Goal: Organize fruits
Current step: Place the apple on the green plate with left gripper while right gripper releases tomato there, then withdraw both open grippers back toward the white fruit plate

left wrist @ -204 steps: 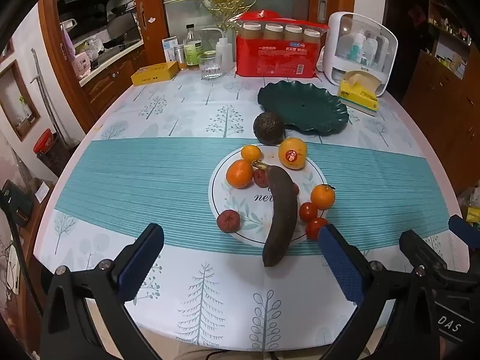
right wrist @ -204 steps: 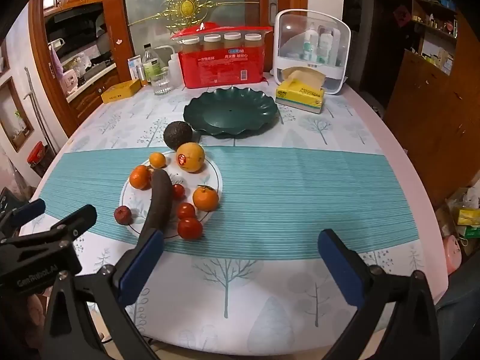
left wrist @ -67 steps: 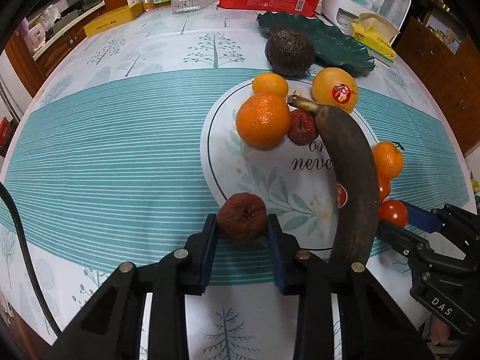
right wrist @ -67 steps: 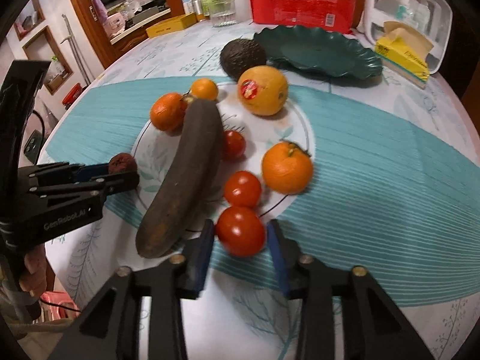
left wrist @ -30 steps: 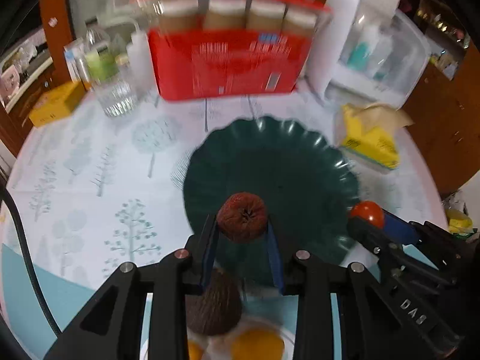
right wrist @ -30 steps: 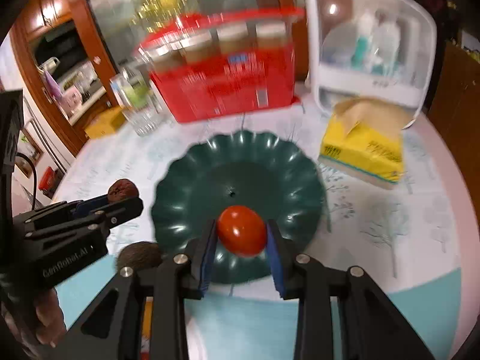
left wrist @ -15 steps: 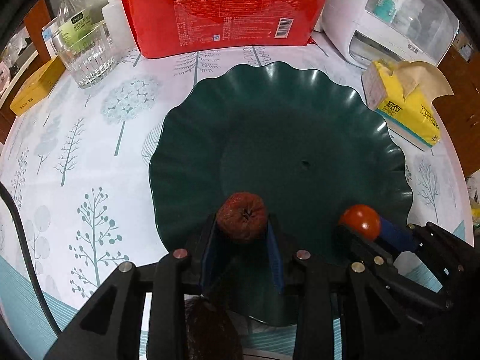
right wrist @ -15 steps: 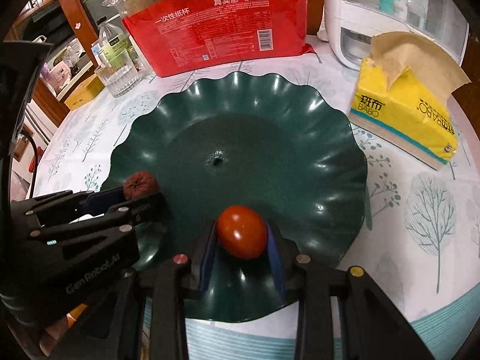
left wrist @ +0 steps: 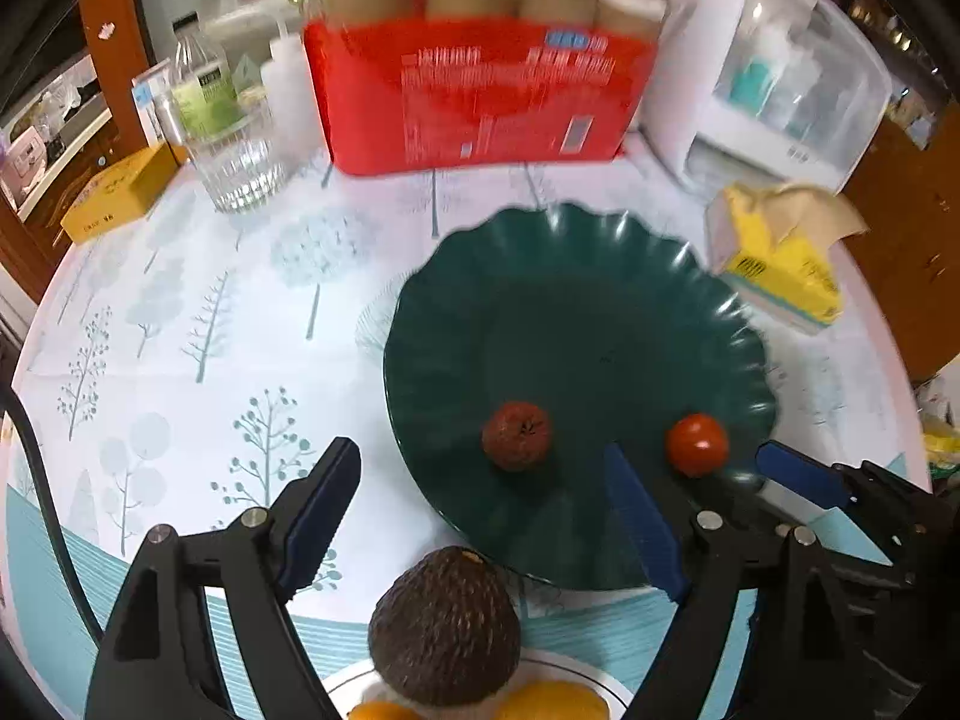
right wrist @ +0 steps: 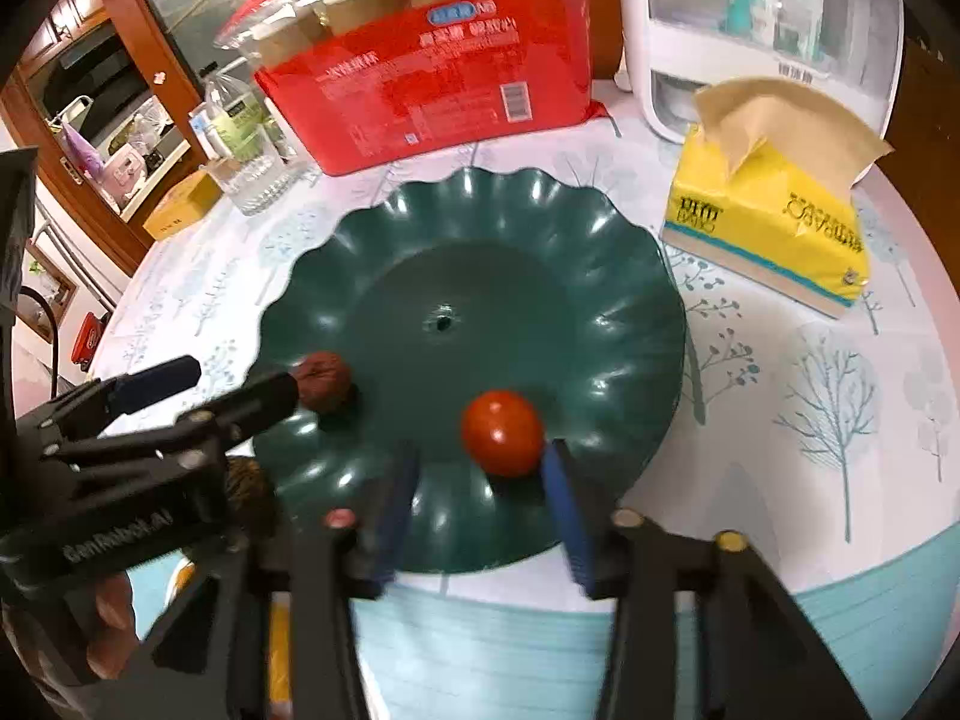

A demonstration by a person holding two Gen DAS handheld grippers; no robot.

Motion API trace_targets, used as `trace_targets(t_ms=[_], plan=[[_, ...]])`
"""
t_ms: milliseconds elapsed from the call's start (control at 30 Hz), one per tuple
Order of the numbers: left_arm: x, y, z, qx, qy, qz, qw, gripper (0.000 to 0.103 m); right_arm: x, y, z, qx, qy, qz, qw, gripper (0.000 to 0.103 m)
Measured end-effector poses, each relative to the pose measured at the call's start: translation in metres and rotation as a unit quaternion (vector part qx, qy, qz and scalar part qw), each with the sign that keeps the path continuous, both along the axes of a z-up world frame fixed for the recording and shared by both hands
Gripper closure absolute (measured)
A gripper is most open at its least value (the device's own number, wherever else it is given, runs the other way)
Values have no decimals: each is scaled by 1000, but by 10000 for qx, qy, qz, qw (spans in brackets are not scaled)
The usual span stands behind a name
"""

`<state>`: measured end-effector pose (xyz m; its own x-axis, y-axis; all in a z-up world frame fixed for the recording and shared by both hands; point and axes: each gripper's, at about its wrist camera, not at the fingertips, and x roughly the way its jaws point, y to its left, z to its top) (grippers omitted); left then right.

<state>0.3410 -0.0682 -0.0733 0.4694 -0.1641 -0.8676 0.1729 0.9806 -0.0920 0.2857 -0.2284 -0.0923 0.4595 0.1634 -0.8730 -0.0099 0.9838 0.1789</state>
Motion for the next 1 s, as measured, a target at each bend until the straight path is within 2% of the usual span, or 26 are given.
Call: trace_targets(t_ms=[100,167,333,467,600,733,867,1000], plan=[[-10,6,21,-130,-195,-172,9996,21,-9,3,15,-18,-123,8,9999,50],[-16,11,34,-145,-257,-101,9995,21,-14,5,27,-22,-204,-15,9998,50],[-37,28,74,-457,-528,36,9975,21,-29,4,62,-85,-509,-168,9985,50],[-62,37,99,-411,-748,34,9963,20,-46,3,94,-94,-843,-218,9962,50],[-93,47,117,-325,-715,-17,9969,20,-71,16,123,-431,-1101,-27,9930,50],[-131,58,128,-292,-944,-90,9951,15,-103,38,134,-929,-1273,373,9868,50],[-171,63,134,-96,-1224,-195,9922,13,-137,51,136,-869,-1215,612,9869,50],[-204,69,134,-117,-1329,-227,9908,12,-167,57,134,-639,-1210,691,9882,50]])
